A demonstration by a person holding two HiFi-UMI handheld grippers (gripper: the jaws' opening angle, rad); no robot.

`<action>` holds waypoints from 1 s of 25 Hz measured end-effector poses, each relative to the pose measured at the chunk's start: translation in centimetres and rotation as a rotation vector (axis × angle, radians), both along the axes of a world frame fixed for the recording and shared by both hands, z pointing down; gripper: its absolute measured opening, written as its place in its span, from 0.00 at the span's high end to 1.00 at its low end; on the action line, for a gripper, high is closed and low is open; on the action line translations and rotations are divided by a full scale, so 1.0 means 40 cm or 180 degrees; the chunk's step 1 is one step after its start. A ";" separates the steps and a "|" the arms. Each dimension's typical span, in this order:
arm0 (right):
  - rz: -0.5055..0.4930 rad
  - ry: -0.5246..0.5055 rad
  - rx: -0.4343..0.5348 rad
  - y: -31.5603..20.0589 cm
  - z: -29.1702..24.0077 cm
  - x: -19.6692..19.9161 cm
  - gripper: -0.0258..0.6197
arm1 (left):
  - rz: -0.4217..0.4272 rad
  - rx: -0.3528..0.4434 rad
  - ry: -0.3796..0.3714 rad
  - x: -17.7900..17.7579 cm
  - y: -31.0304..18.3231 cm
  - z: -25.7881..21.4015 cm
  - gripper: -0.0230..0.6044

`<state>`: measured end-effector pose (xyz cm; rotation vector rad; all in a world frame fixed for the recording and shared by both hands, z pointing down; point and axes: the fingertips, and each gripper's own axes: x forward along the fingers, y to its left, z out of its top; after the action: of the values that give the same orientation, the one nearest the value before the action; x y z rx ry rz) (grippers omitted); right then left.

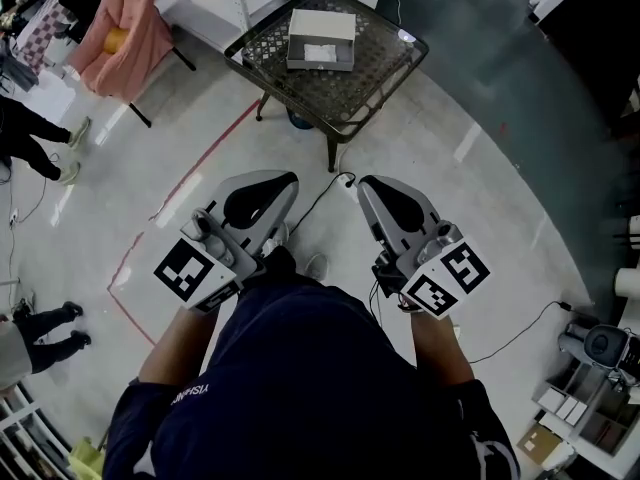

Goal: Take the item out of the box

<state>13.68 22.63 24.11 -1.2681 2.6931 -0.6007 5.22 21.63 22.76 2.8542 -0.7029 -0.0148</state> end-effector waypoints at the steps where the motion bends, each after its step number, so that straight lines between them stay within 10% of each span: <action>1: -0.0001 -0.0003 0.0003 -0.004 0.001 0.004 0.92 | 0.0001 0.0002 -0.0004 0.003 -0.006 0.002 0.95; 12: 0.0049 0.0049 -0.0014 -0.130 0.020 0.020 0.92 | 0.0062 0.0010 0.0035 0.015 -0.140 0.023 0.95; 25: 0.0180 0.0100 -0.0253 -0.534 0.106 -0.049 0.92 | 0.0184 -0.0187 -0.0006 -0.050 -0.571 0.116 0.95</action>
<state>11.72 1.28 28.34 -1.3792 2.6731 -0.6930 3.23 -1.22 27.38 2.8173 -0.6104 0.0168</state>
